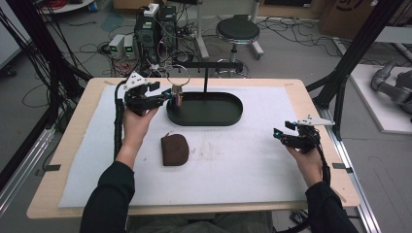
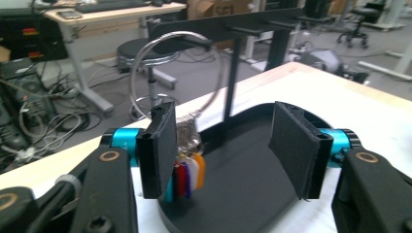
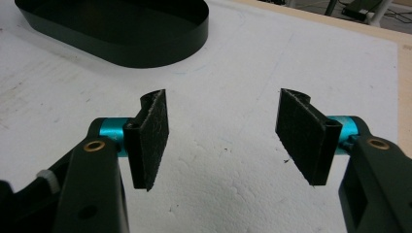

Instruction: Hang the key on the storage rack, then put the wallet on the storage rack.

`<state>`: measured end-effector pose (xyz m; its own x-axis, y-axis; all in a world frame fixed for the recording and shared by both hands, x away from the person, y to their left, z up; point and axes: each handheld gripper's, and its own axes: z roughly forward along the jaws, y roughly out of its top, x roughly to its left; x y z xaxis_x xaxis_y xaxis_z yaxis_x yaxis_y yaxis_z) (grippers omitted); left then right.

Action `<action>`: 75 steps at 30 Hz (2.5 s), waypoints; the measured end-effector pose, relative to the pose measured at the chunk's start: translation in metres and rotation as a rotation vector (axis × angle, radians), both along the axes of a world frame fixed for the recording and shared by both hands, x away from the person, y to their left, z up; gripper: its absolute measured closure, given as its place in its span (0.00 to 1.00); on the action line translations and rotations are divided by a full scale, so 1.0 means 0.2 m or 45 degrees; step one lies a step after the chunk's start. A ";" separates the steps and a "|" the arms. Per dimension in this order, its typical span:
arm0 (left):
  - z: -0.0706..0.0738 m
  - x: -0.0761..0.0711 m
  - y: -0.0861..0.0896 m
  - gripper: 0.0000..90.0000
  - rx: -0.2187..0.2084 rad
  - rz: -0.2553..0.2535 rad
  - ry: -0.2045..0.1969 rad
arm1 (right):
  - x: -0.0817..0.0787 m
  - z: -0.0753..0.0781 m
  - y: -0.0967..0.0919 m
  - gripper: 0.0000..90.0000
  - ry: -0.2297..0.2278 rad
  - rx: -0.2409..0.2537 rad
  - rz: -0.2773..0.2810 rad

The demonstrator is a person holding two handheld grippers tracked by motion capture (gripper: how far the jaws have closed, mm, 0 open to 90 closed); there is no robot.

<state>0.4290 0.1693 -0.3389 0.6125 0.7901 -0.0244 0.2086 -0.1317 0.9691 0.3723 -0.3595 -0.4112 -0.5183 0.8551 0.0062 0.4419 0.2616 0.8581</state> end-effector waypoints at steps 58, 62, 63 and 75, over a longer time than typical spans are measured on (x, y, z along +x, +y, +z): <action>-0.29 -0.49 0.18 0.30 0.136 -0.075 0.040 | -0.01 -0.01 -0.01 0.41 0.005 0.025 -0.018; -0.30 -0.49 0.17 0.30 0.136 -0.084 0.046 | -0.02 0.00 -0.01 0.41 -0.003 0.027 -0.022; -0.30 -0.49 0.17 0.30 0.130 -0.088 0.050 | -0.02 0.00 -0.01 0.41 -0.012 0.022 -0.022; -0.34 -0.46 0.15 0.39 0.114 -0.150 0.135 | 0.00 -0.01 0.00 0.41 -0.033 0.015 -0.023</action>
